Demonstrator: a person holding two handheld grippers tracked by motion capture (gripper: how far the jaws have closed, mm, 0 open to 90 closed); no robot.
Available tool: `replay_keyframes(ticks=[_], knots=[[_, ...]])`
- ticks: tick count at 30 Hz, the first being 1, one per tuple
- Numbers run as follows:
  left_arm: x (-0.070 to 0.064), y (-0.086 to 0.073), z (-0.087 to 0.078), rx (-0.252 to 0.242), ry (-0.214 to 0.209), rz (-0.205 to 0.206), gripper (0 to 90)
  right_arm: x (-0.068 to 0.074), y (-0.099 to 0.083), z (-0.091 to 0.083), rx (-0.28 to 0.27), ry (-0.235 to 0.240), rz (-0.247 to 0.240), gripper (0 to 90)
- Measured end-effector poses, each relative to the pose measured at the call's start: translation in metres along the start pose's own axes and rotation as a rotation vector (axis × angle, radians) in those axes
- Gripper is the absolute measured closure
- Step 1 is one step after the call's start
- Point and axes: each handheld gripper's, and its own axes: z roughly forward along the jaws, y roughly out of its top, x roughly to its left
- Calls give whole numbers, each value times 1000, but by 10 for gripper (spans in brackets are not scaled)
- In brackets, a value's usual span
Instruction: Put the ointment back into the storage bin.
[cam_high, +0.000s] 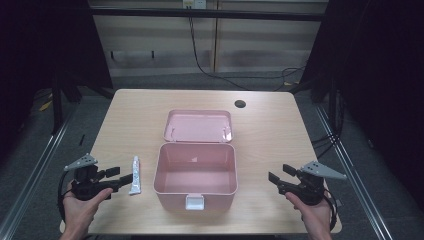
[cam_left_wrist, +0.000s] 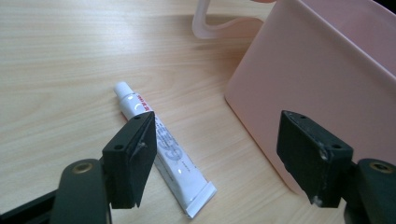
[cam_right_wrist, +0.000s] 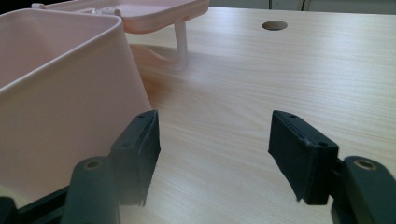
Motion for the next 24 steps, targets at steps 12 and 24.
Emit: replay_keyframes(ticks=[12, 24], knots=[[-7, 2, 0, 50, -87, -2, 410, -2, -2, -4, 69, 32, 30, 322], [-13, 18, 15, 288, 38, 50, 460, 2, -2, 1, 94, 89, 23, 321]])
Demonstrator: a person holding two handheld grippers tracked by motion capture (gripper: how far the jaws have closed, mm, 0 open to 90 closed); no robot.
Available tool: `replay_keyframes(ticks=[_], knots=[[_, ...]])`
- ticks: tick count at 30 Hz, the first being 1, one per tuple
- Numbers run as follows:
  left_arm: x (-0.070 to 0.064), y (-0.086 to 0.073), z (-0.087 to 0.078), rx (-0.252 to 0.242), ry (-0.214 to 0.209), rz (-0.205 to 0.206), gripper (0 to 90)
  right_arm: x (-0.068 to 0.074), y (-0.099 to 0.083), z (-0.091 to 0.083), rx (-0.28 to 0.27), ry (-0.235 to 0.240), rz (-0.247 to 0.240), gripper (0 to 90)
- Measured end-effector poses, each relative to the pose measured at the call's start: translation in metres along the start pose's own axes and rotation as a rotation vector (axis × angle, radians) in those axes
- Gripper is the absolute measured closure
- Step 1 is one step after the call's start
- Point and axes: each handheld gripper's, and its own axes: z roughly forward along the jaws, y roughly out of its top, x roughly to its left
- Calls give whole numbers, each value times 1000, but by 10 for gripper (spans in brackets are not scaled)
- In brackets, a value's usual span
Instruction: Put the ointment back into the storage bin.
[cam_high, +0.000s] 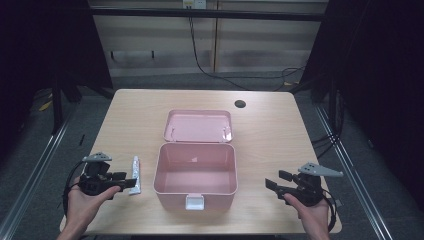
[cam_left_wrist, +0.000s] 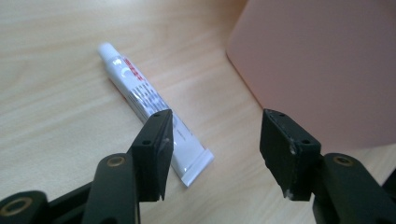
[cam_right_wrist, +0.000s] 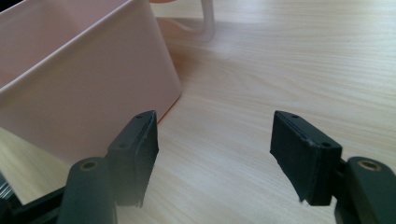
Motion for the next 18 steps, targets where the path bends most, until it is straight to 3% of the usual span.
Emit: replay_keyframes(ticks=[3, 4, 9, 11, 15, 16, 17, 18], knots=[[0, 5, 4, 67, -12, -7, 475, 1, 1, 1, 8, 3, -5, 321], [0, 5, 4, 67, -12, -7, 479, 1, 1, 1, 8, 3, -5, 321], [7, 13, 9, 153, -30, -54, 524, 4, 1, 2, 14, 8, -23, 308], [14, 18, 8, 155, -23, -72, 501, 6, 1, 3, 30, 15, -30, 308], [17, 22, 5, 178, -1, -67, 497, 7, 1, 3, 32, 18, -42, 308], [17, 23, 7, 185, -1, -85, 495, 7, 1, 3, 30, 10, -43, 309], [19, 24, 7, 209, -4, -64, 501, 7, 1, 1, 21, 4, -43, 310], [20, 25, 8, 211, 2, -68, 501, 7, 1, 1, 21, 4, -43, 310]])
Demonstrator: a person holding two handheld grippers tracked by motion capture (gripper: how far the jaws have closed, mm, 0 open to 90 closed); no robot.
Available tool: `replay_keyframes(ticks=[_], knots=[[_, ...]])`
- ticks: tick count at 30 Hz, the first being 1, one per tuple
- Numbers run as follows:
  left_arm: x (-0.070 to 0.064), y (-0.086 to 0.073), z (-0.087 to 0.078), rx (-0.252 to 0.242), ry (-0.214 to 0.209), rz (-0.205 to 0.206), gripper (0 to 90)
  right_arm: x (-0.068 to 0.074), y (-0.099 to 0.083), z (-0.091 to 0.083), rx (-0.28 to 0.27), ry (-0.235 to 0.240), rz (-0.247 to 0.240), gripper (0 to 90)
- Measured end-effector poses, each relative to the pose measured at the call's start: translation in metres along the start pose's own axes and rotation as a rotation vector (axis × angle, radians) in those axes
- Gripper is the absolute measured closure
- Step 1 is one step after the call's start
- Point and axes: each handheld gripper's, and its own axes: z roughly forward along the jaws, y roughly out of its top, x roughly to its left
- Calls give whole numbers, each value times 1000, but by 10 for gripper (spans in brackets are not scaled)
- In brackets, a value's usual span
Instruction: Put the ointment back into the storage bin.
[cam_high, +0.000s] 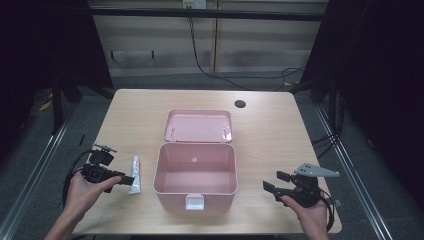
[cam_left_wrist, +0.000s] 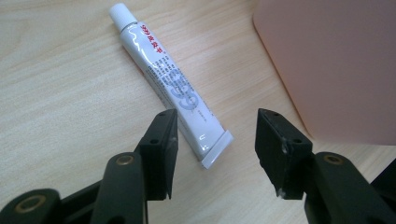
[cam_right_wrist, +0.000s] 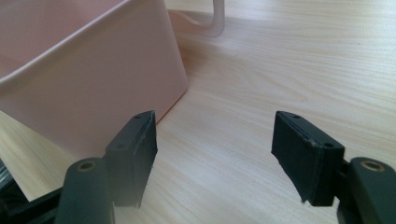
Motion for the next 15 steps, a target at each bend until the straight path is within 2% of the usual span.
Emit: replay_keyframes(ticks=[1, 3, 6, 7, 10, 12, 14, 15], knots=[[1, 3, 2, 5, 7, -20, 508, -1, 0, 0, -2, -1, 8, 310], [3, 5, 3, 19, 7, -9, 513, -1, 0, 0, -1, 0, 9, 309], [7, 10, 4, 33, -8, -20, 517, -1, -1, 1, -1, 15, 14, 309], [7, 12, 4, 31, -14, -35, 517, -1, -1, 2, 7, 21, 16, 308], [12, 17, 5, 36, -13, -52, 541, -1, -1, 2, 8, 25, 15, 307], [14, 20, 10, 57, -5, -74, 547, -1, -1, 3, 13, 27, 17, 307], [14, 22, 14, 80, -4, -67, 550, -1, -1, 3, 17, 27, 16, 306], [13, 23, 17, 84, 2, -83, 554, 0, -1, 3, 19, 29, 10, 306]])
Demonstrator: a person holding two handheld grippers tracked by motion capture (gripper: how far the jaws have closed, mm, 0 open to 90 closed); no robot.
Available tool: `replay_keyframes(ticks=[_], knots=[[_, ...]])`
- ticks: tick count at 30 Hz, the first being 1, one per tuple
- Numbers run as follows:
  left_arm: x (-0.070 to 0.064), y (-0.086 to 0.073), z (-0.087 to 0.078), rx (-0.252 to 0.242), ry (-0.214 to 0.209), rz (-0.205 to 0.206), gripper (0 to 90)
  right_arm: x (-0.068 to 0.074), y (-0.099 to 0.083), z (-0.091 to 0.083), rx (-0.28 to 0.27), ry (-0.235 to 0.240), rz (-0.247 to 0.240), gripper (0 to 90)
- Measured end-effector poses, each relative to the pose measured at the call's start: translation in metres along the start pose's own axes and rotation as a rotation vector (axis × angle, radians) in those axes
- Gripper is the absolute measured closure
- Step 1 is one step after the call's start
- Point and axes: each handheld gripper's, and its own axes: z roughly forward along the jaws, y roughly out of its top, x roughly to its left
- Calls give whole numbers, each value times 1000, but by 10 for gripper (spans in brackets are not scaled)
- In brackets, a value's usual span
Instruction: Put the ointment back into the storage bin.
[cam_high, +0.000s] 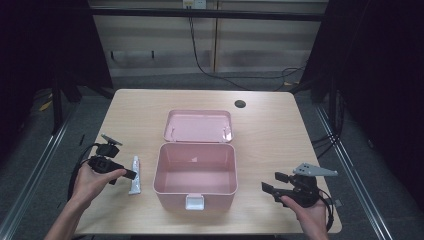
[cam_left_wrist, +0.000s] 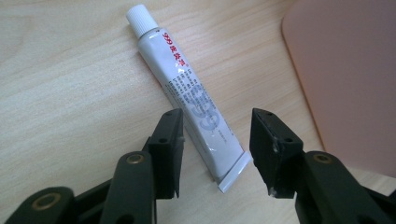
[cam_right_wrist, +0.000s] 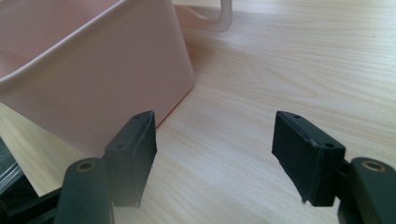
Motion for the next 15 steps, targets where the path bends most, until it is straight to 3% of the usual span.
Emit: replay_keyframes(ticks=[1, 4, 10, 12, 15], knots=[[-1, 1, 3, -8, 7, -12, 554, 0, 0, 0, 0, 0, 0, 306], [-1, 7, 5, 24, 14, 21, 553, 0, 0, 1, 4, 4, -3, 305], [-5, 18, 12, 40, 27, 11, 562, 0, 0, 1, 12, 2, -7, 305], [-4, 21, 16, 59, 56, 6, 581, 0, 0, 1, 13, 5, -5, 305], [-3, 22, 18, 60, 53, -4, 582, 1, 0, 1, 14, 4, -6, 305]])
